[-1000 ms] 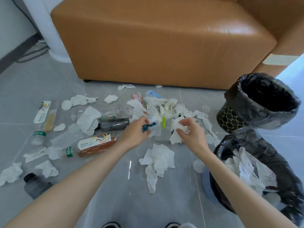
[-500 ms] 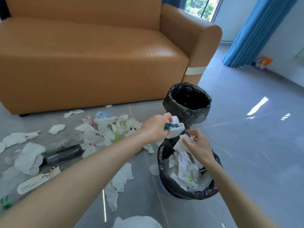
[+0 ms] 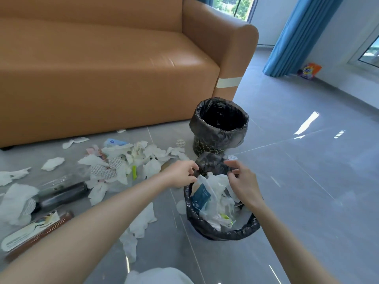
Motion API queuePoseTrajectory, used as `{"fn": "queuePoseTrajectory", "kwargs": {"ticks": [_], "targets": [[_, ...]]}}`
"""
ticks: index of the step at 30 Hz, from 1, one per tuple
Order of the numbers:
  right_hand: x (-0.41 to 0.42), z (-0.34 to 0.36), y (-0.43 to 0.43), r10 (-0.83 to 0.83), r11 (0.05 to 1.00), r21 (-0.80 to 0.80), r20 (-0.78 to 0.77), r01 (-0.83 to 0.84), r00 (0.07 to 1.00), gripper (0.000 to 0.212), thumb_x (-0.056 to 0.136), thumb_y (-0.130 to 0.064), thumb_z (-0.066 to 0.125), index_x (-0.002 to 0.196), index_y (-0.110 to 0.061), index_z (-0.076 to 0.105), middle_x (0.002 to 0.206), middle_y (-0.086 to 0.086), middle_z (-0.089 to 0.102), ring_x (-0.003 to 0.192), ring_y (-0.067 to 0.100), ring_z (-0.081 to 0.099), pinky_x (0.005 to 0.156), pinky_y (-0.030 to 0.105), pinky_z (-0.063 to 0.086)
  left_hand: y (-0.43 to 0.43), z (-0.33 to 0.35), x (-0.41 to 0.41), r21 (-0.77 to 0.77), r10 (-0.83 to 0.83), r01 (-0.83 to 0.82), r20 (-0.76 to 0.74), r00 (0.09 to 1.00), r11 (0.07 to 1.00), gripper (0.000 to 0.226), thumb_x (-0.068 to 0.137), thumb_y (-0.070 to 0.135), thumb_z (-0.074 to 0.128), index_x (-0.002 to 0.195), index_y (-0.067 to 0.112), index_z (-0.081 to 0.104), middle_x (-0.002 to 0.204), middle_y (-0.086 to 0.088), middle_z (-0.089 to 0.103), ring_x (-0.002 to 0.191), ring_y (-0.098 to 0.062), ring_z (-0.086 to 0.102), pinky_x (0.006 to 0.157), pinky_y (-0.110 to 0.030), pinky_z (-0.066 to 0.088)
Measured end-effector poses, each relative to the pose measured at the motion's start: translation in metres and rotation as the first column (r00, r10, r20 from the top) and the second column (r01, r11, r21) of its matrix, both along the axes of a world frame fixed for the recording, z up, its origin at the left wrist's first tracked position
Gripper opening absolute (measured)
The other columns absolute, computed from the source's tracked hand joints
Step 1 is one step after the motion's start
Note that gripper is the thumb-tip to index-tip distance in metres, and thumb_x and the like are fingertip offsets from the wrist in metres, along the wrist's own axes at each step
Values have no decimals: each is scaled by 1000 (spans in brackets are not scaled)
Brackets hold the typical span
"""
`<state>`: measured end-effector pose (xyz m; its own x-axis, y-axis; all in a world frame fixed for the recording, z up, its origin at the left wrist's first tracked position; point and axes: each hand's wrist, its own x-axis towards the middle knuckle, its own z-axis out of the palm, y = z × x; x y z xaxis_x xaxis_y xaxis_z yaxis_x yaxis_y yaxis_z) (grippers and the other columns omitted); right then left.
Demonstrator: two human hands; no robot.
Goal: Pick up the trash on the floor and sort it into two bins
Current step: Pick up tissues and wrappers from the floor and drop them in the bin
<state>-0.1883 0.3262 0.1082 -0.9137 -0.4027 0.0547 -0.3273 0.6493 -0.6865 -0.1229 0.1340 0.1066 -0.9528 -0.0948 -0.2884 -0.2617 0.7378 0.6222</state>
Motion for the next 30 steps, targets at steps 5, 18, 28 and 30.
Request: {"fn": "queuePoseTrajectory", "kwargs": {"ticks": [5, 18, 28, 30], "targets": [[30, 5, -41, 160, 986, -48, 27, -158, 987, 29, 92, -8, 50, 115, -20, 61, 110, -11, 61, 95, 9, 59, 80, 19, 46, -51, 4, 30, -38, 89, -90, -14, 996, 995, 31, 93, 20, 54, 123, 19, 54, 118, 2, 61, 100, -12, 56, 84, -25, 44], [94, -125, -153, 473, 797, 246, 313, -552, 823, 37, 93, -12, 50, 129, -17, 52, 134, 1, 51, 116, 20, 52, 90, 30, 44, -136, -111, 155, -62, 415, -411, 175, 893, 909, 35, 90, 14, 54, 125, 19, 54, 123, -1, 59, 101, -15, 55, 83, -25, 45], [102, -225, -201, 587, 550, 431, 409, -715, 699, 70, 86, 5, 45, 148, -22, 26, 158, 3, 13, 142, 27, 17, 110, 39, 33, -105, -216, 182, -52, 398, -397, 231, 888, 916, 86, 77, 38, 69, 148, 17, 24, 154, -1, 22, 140, -18, 24, 110, -32, 30], [100, -239, -204, 587, 535, 451, 410, -715, 698, 77, 85, 8, 44, 150, -25, 21, 158, 0, 11, 142, 25, 17, 107, 38, 37, -97, -231, 183, -92, 340, -328, 236, 910, 940, 94, 77, 40, 70, 150, 18, 15, 158, 4, 6, 145, -13, 12, 113, -31, 26]]}}
